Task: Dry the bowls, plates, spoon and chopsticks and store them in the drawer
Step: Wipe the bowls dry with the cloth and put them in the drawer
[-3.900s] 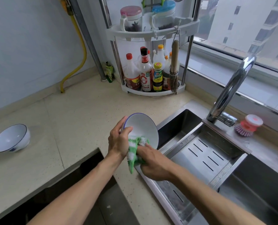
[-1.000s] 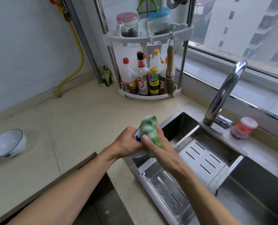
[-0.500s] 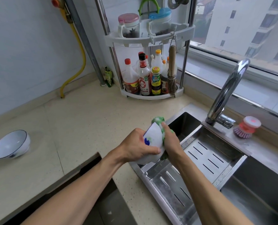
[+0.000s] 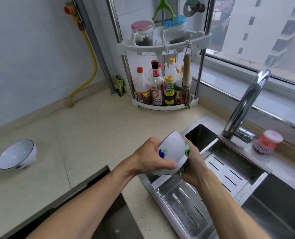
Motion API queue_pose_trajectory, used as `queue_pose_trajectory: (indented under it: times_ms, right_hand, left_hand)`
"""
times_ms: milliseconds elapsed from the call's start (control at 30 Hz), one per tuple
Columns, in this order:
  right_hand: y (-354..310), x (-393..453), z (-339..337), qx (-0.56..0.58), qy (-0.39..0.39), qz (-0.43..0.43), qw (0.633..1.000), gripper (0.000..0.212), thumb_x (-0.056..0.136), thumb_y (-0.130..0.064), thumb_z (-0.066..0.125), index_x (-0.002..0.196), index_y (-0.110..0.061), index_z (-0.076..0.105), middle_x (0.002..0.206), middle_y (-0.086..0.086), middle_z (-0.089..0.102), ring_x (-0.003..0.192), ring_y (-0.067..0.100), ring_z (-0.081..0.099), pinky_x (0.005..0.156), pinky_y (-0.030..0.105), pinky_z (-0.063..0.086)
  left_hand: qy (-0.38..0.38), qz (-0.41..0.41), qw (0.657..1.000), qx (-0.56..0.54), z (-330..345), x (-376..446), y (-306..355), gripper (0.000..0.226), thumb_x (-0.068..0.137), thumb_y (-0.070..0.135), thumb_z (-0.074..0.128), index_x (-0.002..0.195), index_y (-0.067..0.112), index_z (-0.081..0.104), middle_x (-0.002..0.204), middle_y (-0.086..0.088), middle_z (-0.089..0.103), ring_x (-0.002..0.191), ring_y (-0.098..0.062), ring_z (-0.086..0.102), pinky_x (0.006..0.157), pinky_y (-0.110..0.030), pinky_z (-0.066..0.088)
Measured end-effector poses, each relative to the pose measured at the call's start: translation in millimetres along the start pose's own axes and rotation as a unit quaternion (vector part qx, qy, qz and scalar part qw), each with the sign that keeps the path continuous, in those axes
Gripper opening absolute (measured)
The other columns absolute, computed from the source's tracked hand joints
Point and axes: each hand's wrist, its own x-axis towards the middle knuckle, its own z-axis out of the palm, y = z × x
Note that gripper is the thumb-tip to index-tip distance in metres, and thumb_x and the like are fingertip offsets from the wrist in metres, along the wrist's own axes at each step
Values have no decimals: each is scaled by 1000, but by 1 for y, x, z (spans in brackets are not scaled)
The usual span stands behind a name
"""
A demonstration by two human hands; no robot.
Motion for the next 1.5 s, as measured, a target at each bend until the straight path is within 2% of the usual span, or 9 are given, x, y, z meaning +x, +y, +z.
queue_pose_trajectory:
  times_ms: [200, 367, 533, 667, 800, 1000, 1133, 1267, 1500]
  right_hand:
    - [-4, 19, 7, -237, 107, -157, 953, 51, 92, -62, 43, 104, -20, 70, 109, 21, 70, 94, 38, 68, 85, 51, 55]
    - [10, -4, 14, -437, 63, -293, 848, 41, 104, -53, 31, 138, -41, 51, 124, -1, 46, 110, 11, 49, 95, 21, 41]
    - [-12, 14, 10, -255, 80, -151, 952, 52, 104, -54, 32, 97, -16, 67, 85, 11, 71, 70, 20, 67, 67, 37, 56]
    - [9, 8, 14, -439, 15, -297, 848, 55, 100, -54, 34, 146, -28, 50, 142, -5, 43, 131, 8, 41, 111, 29, 32]
    - [5, 21, 6, -326, 42, -203, 922, 60, 98, -66, 27, 122, -26, 65, 106, 5, 67, 102, 26, 63, 89, 46, 51]
    - [13, 8, 7, -378, -7, -271, 885, 45, 101, -55, 34, 141, -39, 44, 140, 0, 50, 132, 16, 47, 113, 35, 36]
    - [6, 13, 4, -85, -1, -72, 994, 65, 96, -64, 40, 132, -14, 60, 123, 20, 68, 112, 40, 65, 99, 58, 50]
    - [0, 10, 5, 8, -32, -10, 999, 70, 93, -67, 49, 123, -5, 64, 117, 25, 67, 103, 41, 65, 85, 50, 57]
    - [-7, 14, 21, -191, 95, -134, 968, 39, 102, -40, 45, 98, -11, 71, 89, 16, 72, 77, 27, 66, 68, 35, 51]
  left_hand:
    - [103, -72, 990, -68, 4, 16, 3, 37, 66, 10, 90, 99, 11, 73, 95, -7, 74, 84, -23, 70, 64, -31, 57]
    - [104, -52, 988, -103, 0, 15, 2, 21, 72, -3, 82, 90, 2, 73, 83, -10, 74, 74, -16, 69, 65, -32, 59]
    - [85, -35, 995, -50, 6, 12, 7, 28, 67, 5, 88, 92, 4, 74, 90, -10, 74, 79, -24, 72, 65, -33, 60]
    - [126, -37, 987, -95, -5, 14, 2, 20, 73, -5, 80, 83, 10, 71, 76, 0, 71, 69, -13, 67, 58, -21, 53]
    - [104, -35, 993, -54, 1, 9, 0, 27, 69, 4, 87, 93, 7, 74, 87, -4, 74, 76, -17, 70, 62, -26, 56]
    - [108, -41, 986, -122, -11, 3, 1, 24, 70, 1, 87, 87, 11, 73, 80, 2, 74, 72, -12, 71, 58, -24, 56]
    - [122, -19, 987, -104, -4, -4, 2, 33, 69, 4, 88, 98, 11, 74, 96, -5, 72, 86, -20, 69, 67, -34, 60]
    - [123, 44, 987, -96, 1, -16, 3, 41, 65, 7, 89, 103, 12, 73, 98, -3, 71, 87, -18, 71, 67, -32, 61]
    - [124, -91, 987, -35, -6, 4, 17, 29, 63, 13, 92, 85, 11, 73, 85, -4, 74, 76, -20, 71, 69, -35, 61]
